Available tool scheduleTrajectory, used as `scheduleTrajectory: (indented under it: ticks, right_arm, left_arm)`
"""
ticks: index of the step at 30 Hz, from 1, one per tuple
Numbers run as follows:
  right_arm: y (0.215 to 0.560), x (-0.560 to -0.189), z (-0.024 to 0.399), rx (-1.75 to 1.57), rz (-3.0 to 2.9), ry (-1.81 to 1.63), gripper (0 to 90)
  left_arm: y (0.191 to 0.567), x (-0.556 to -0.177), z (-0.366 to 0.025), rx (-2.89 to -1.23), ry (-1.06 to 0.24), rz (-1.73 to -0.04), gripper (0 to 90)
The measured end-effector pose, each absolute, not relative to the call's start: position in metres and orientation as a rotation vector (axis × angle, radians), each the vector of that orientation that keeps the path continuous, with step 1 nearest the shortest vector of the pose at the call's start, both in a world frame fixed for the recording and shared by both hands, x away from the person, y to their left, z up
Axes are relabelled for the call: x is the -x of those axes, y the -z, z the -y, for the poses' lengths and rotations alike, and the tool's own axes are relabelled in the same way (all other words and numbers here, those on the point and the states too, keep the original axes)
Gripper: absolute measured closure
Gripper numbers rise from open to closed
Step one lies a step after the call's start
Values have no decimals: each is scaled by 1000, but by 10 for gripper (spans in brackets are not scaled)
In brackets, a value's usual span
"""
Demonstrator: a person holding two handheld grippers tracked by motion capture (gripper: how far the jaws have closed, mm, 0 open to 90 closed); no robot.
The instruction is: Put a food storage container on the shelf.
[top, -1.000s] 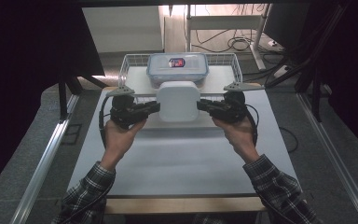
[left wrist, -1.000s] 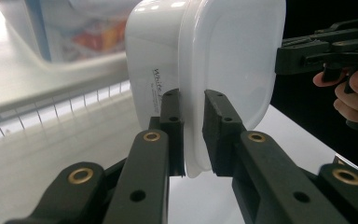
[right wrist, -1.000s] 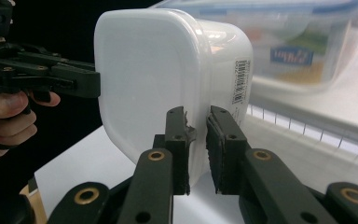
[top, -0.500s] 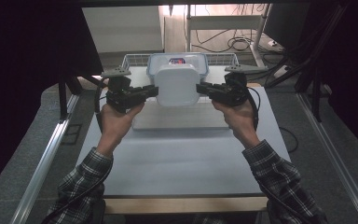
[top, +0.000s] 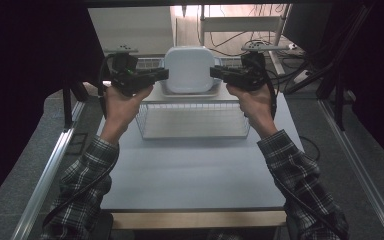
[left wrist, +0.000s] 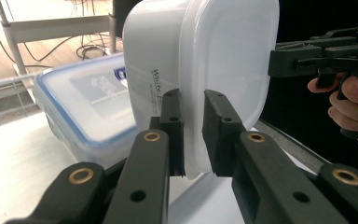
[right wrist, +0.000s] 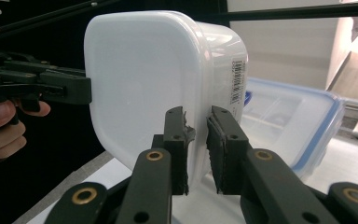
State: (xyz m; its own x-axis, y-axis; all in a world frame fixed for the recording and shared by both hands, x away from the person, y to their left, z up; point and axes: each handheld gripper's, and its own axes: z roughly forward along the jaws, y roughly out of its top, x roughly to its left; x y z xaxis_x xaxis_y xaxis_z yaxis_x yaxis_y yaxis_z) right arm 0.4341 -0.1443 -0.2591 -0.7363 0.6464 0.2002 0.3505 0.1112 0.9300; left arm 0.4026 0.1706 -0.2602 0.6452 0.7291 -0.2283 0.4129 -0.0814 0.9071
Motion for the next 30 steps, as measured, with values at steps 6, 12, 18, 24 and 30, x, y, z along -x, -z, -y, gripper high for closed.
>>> scheduleTrajectory:
  ticks: [6, 12, 18, 24, 30]
  right_arm:
    - [252, -449, 143, -1019, -2119, -1646, 772]
    - [250, -457, 142, -1043, -2123, -1630, 761]
    - [248, -460, 138, -1029, -2121, -1622, 701]
    - [246, -466, 133, -1037, -2109, -1601, 666]
    - [248, -475, 132, -1049, -2112, -1593, 631]
  left_arm:
    - [254, -422, -170, -1715, -315, -953, 792]
    - [256, -433, -172, -1705, -267, -960, 785]
    - [256, -442, -174, -1675, -229, -967, 716]
    - [256, -449, -169, -1690, -268, -985, 673]
    - [257, -458, -168, -1689, -259, -998, 661]
